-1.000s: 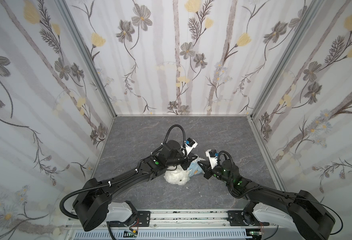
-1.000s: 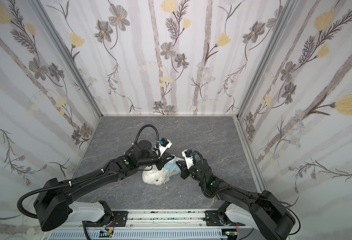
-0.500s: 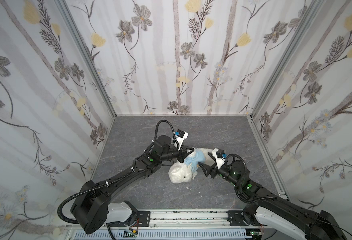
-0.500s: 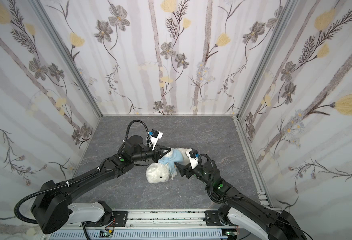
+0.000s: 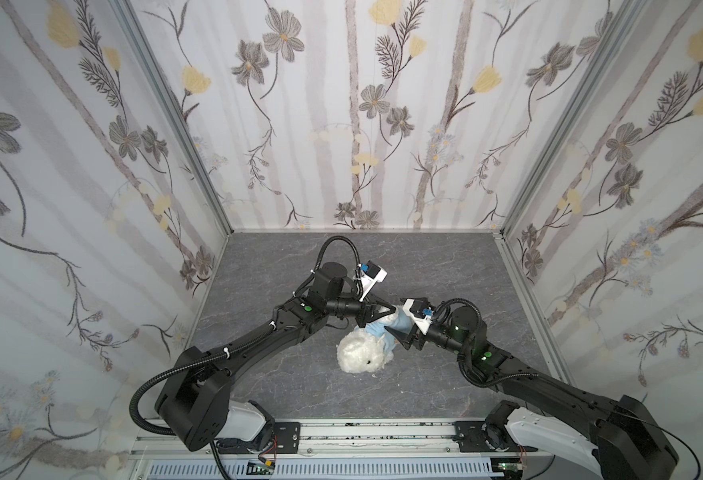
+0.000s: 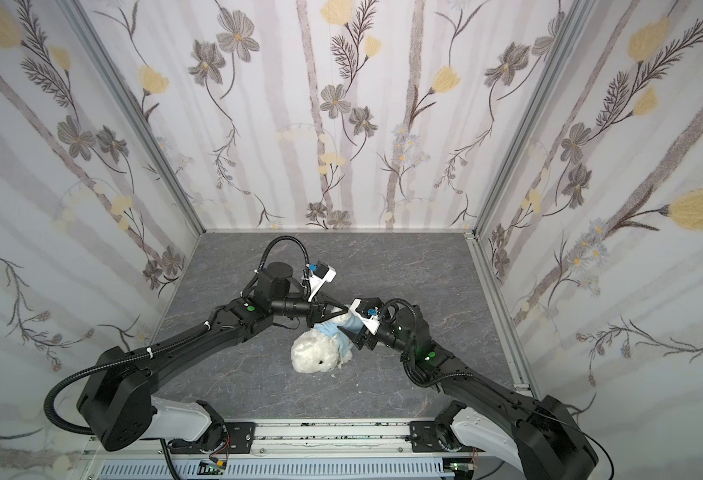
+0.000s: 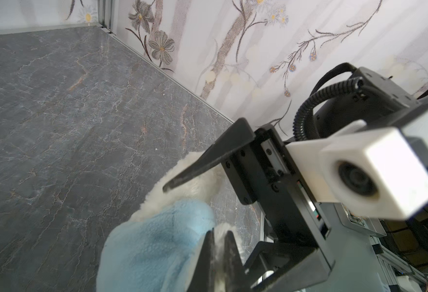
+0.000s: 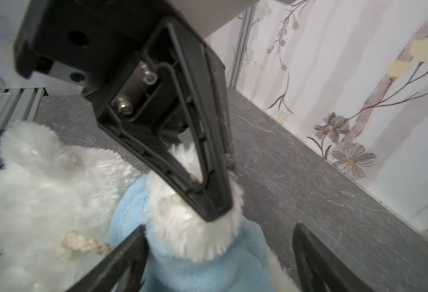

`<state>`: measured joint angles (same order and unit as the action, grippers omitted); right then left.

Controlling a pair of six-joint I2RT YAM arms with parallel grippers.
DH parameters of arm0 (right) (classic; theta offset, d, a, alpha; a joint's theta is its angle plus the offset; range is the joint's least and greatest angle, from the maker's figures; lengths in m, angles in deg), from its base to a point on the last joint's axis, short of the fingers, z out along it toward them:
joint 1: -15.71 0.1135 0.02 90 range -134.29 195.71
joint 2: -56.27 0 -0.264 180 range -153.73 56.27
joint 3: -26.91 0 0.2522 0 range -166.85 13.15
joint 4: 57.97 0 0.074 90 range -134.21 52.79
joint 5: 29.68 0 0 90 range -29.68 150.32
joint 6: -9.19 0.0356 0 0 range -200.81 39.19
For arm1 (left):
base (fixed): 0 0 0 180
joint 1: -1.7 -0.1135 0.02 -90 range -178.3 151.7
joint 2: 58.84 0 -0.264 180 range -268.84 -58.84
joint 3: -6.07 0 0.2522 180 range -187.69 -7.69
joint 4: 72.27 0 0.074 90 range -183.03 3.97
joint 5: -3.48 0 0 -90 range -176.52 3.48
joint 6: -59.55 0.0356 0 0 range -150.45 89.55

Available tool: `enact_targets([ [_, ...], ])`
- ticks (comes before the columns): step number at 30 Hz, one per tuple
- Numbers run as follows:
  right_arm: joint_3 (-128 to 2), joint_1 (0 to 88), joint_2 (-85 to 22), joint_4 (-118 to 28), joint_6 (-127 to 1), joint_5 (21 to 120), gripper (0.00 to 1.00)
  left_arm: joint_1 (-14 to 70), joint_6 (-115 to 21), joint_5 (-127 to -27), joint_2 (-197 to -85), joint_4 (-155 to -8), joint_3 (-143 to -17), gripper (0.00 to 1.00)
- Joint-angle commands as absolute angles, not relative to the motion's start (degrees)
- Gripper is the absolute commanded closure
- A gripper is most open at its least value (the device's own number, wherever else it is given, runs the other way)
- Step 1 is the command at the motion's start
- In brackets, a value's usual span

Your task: Dress the teddy bear

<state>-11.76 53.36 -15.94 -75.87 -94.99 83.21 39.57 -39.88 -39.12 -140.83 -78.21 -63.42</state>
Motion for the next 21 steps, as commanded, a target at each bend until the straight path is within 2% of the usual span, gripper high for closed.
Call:
enact_targets([
  [1,-12.17,50.92,-21.69,-84.51,-86.57,92.69,0.34,38.4,-41.28,-38.55,-143.94,-76.63,-66.59,0.8],
  [3,-12.85,49.7,-26.85,-90.06,-75.54,91.26,0.61,36.45,-43.22,-41.55,-146.55,-76.58,-68.6,0.62],
  [5,-14.09,49.36,-31.08,-92.34,-65.61,86.63,0.83,34.36,-44.85,-44.88,-148.41,-76.54,-69.99,0.47],
  [6,-15.03,49.13,-33.23,-91.45,-60.09,82.99,0.92,33.2,-45.58,-47.57,-148.94,-76.54,-70.42,0.35],
  [7,-15.69,48.64,-34.67,-91.39,-56.06,82.09,0.93,32.26,-45.79,-50.28,-149.02,-76.54,-70.72,0.25],
  [8,-16.44,48.05,-37.62,-90.36,-51.04,80.24,0.89,31.27,-45.9,-53.98,-148.65,-76.6,-70.8,0.19],
  [11,-16.53,45.35,-41.67,-91.6,-39.76,77.44,0.85,28.79,-45.46,-65.79,-145.51,-76.79,-69.74,0.09],
  [15,-17.17,39.58,-43.8,-91.82,-34.68,75.35,0.75,28.41,-46.15,-79.0,-139.0,-76.89,-65.05,0.07],
  [17,-18.75,37.37,-44.6,-87.66,-35.41,75.9,0.66,28.72,-49.71,-80.99,-135.92,-76.8,-61.41,0.07],
  [21,-15.86,36.26,-43.26,-83.77,-37.03,78.79,0.55,29.75,-54.98,-82.85,-129.98,-76.71,-53.66,0.08],
])
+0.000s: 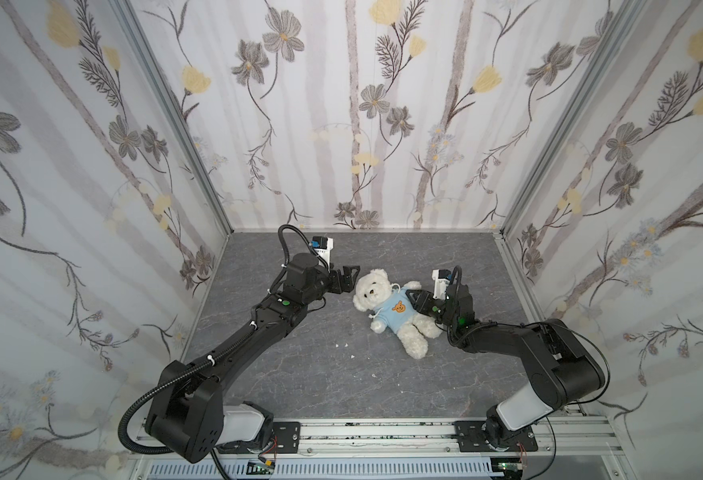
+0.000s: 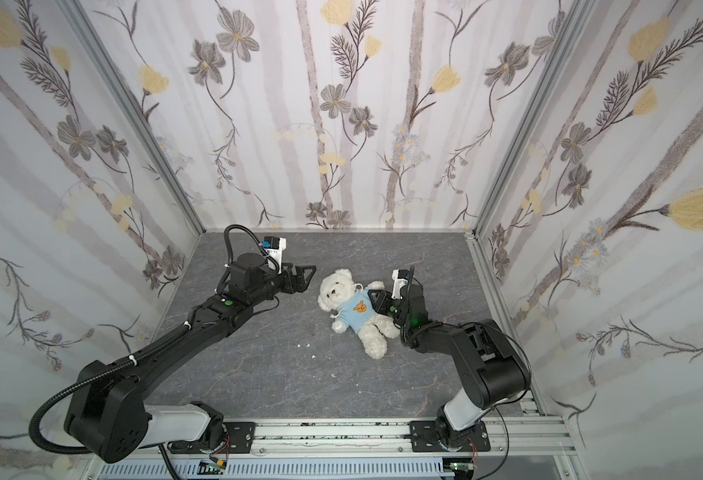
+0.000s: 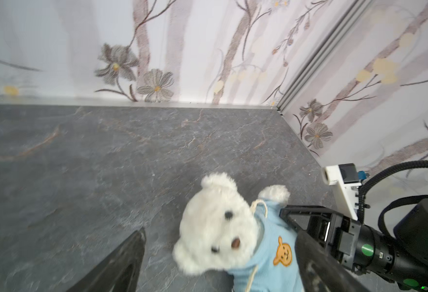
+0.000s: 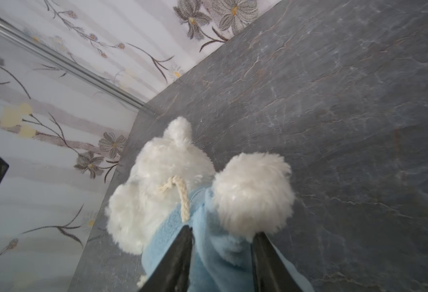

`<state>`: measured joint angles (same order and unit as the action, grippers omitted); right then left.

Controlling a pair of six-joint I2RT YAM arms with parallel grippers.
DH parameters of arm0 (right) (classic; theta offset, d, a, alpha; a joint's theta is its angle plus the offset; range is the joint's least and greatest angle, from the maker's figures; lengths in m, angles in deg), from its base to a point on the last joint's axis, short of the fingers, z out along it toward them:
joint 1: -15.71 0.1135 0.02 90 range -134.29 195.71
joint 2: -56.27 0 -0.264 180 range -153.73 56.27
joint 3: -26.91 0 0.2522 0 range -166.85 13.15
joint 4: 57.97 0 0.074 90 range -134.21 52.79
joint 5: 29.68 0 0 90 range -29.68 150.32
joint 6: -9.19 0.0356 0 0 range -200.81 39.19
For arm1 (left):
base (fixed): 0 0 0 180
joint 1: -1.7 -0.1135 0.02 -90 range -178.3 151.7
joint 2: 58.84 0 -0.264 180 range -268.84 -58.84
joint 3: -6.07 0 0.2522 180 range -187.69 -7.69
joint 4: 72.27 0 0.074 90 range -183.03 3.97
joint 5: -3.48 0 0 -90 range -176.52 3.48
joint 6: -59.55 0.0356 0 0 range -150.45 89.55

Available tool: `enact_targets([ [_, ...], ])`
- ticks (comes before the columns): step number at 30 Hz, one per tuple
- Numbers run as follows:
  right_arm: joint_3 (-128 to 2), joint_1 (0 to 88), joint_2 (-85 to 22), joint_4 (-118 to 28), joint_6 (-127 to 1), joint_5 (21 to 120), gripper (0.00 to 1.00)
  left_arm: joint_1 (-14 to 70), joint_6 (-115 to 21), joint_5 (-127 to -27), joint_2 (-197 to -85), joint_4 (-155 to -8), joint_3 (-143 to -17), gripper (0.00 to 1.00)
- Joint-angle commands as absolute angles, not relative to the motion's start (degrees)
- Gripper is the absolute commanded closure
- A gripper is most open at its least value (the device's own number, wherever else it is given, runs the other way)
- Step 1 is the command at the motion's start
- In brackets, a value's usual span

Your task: Dress the teddy bear

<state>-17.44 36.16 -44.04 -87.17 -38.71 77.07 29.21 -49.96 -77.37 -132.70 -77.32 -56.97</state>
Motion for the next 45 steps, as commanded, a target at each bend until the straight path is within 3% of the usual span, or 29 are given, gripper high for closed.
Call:
enact_targets([
  [1,-14.48,36.99,-42.58,-83.76,-36.74,80.14,0.53,29.9,-55.4,-84.15,-128.26,-76.63,-52.18,0.08],
  [5,-9.69,44.48,-36.12,-84.64,-34.69,83.96,0.46,29.94,-55.79,-94.12,-123.25,-75.41,-46.22,0.07],
  [7,-10.41,46.67,-30.08,-77.16,-37.76,81.4,0.36,29.91,-54.39,-98.97,-121.42,-73.51,-43.93,0.07],
  [11,-12.85,44.67,-15.46,-57.52,-48.05,58.89,0.23,29.74,-50.5,-110.66,-118.43,-66.88,-39.35,0.05],
  [13,-12.85,42.29,-9.95,-55.74,-52.51,50.19,0.16,29.28,-46.57,-116.2,-117.77,-61.6,-36.58,0.04],
  [17,-12.04,39.96,-3.9,-62.64,-66.04,34.28,0.03,25.9,-36.88,-125.59,-118.68,-50.85,-31.0,0.0],
  [21,-10.09,36.31,-8.17,-76.42,-81.42,23.19,0.0,16.97,-33.48,-120.48,-123.54,-43.18,-26.81,0.0],
  [25,-5.82,31.57,-15.46,-90.21,-85.36,27.27,0.0,11.16,-33.07,-110.41,-132.32,-32.08,-24.05,0.0],
  [31,4.88,25.92,-25.37,-122.08,-85.76,42.63,0.0,8.48,-30.08,-101.43,-141.74,-16.66,-22.0,0.0],
  [35,5.41,19.51,-28.11,-123.29,-80.54,51.38,0.0,5.74,-31.39,-94.75,-148.3,-11.05,-21.83,0.0],
  [36,5.62,19.28,-30.97,-128.66,-80.46,51.7,0.0,5.08,-32.14,-94.35,-148.99,-10.81,-21.55,0.0],
  [39,2.49,19.29,-28.62,-118.43,-79.3,48.72,0.0,4.69,-32.47,-93.9,-149.71,-9.36,-21.42,0.0],
  [45,3.31,19.48,-30.28,-122.62,-80.68,50.85,0.0,4.69,-32.47,-93.89,-149.7,-9.36,-21.35,0.0],
])
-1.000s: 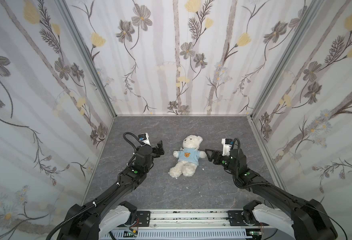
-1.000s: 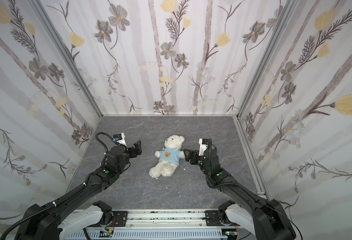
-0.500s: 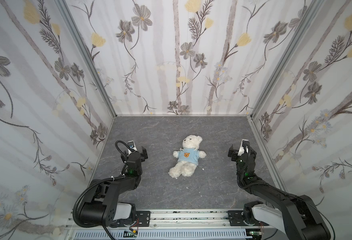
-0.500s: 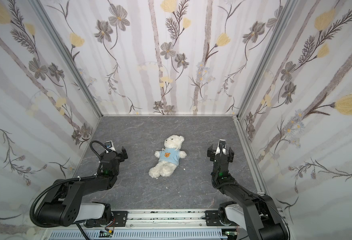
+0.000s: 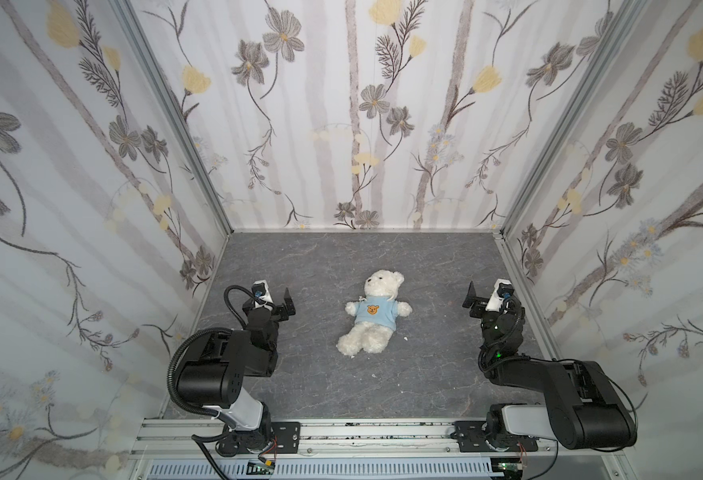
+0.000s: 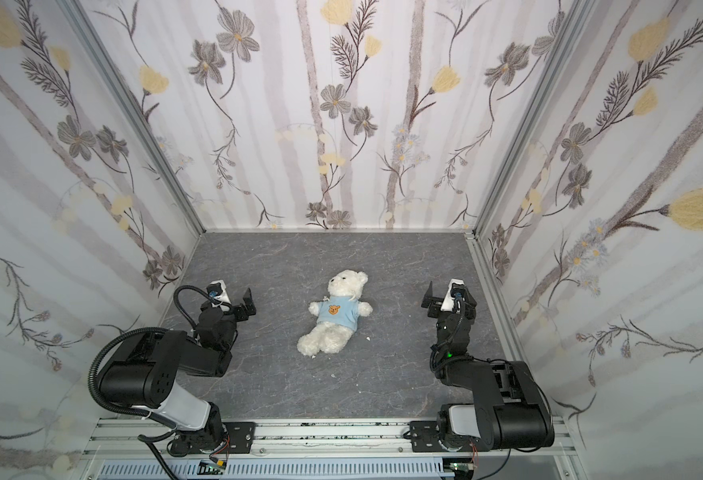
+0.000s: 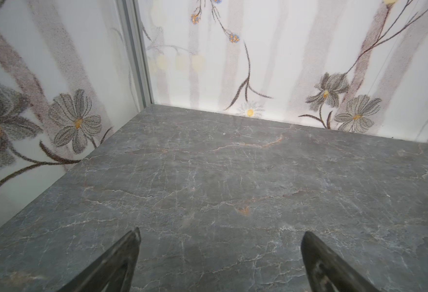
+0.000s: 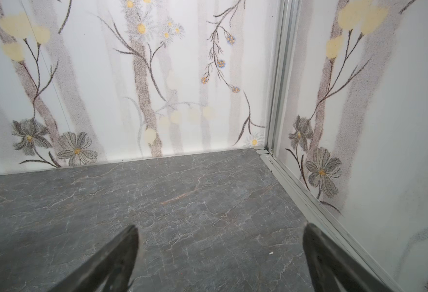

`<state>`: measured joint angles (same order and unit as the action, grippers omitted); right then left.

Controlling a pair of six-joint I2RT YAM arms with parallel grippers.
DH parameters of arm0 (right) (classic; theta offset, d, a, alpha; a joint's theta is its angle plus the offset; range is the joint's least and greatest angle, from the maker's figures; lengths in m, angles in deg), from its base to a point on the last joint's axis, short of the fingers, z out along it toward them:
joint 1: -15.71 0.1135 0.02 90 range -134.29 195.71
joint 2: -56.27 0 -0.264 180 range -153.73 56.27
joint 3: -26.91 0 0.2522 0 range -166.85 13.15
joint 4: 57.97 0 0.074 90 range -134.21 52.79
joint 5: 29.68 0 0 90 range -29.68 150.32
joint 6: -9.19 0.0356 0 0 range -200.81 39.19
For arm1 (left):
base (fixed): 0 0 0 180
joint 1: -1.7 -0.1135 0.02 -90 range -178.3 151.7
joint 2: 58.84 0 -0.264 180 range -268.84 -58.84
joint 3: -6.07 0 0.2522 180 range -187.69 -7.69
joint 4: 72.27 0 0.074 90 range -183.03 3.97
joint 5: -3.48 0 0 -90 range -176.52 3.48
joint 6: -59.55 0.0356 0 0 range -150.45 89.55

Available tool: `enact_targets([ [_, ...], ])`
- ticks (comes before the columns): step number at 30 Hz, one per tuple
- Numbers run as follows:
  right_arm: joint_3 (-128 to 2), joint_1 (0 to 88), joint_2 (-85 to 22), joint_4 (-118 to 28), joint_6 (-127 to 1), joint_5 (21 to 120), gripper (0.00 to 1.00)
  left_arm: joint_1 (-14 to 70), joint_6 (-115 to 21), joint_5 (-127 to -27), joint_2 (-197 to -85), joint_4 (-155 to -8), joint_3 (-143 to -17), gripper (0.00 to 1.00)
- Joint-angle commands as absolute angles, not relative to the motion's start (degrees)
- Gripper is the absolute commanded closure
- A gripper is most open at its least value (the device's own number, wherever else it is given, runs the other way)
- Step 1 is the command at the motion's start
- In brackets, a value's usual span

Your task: Dress the teddy bear

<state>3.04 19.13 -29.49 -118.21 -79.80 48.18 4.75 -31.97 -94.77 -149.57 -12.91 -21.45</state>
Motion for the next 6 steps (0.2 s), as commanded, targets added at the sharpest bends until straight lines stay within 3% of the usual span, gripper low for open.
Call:
enact_targets([
  [1,3.23,19.58,-30.47,-122.85,-80.77,50.96,0.0,4.69,-32.47,-93.9,-149.68,-9.34,-21.33,0.0],
  [6,2.61,19.46,-29.96,-120.8,-80.41,50.69,0.0,4.69,-32.47,-93.9,-149.68,-9.3,-21.32,0.0],
])
